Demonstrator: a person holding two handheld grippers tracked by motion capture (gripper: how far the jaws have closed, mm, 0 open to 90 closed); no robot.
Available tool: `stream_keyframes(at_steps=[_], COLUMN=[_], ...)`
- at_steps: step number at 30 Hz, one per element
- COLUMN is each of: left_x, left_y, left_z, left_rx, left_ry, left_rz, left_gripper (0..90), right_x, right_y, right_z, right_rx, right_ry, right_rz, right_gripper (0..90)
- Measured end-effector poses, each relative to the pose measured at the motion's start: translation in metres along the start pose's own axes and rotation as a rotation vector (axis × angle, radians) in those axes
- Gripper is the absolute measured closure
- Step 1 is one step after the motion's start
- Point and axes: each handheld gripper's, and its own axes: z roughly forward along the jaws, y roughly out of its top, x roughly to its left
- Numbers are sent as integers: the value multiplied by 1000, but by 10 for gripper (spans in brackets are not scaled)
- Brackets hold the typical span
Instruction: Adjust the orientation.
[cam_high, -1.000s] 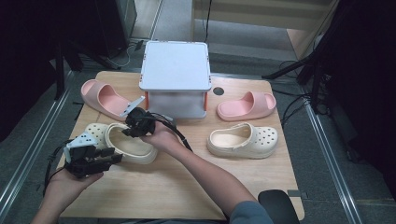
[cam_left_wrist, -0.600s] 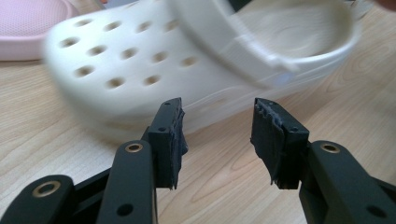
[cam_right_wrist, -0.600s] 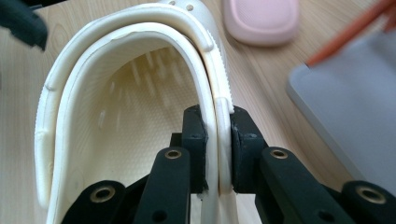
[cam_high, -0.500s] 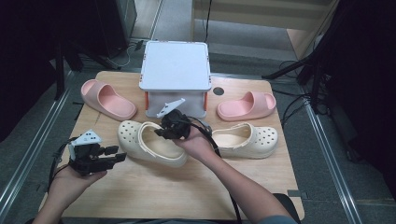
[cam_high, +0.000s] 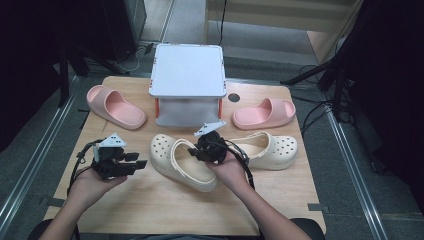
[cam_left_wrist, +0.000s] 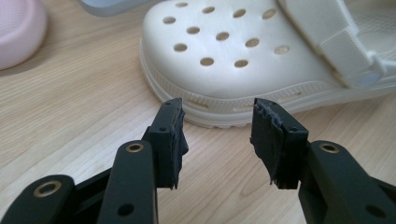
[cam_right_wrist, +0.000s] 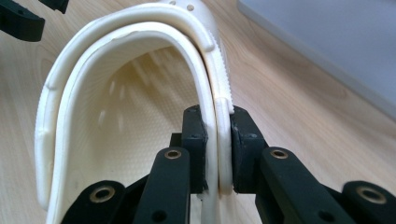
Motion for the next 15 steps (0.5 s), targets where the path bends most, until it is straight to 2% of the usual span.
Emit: stream_keyframes(at_steps=[4,8,10,12,14,15], left_x=[0,1,2,3,3,3], left_y=[5,9,10,11,12,12], left_z=[10,17,20,22,23,24], left_rx=[25,40,44,51,51,50], left_ry=[-1,-5,-9,-4,-7,-13], left_rz=[25,30,20,23,31,33], left_gripper=[549,552,552,555,566,571], right_x=[-2,-6,-7,-8,-10,-10], right_y=[-9,-18,-20,-21,-21,-21], right_z=[2,5,5,4,0,-3], right_rx=[-13,3,3,-7,-37,-45], right_ry=[-1,22,19,30,37,36], right_rz=[22,45,48,73,75,78], right_gripper=[794,778,768,741,667,660])
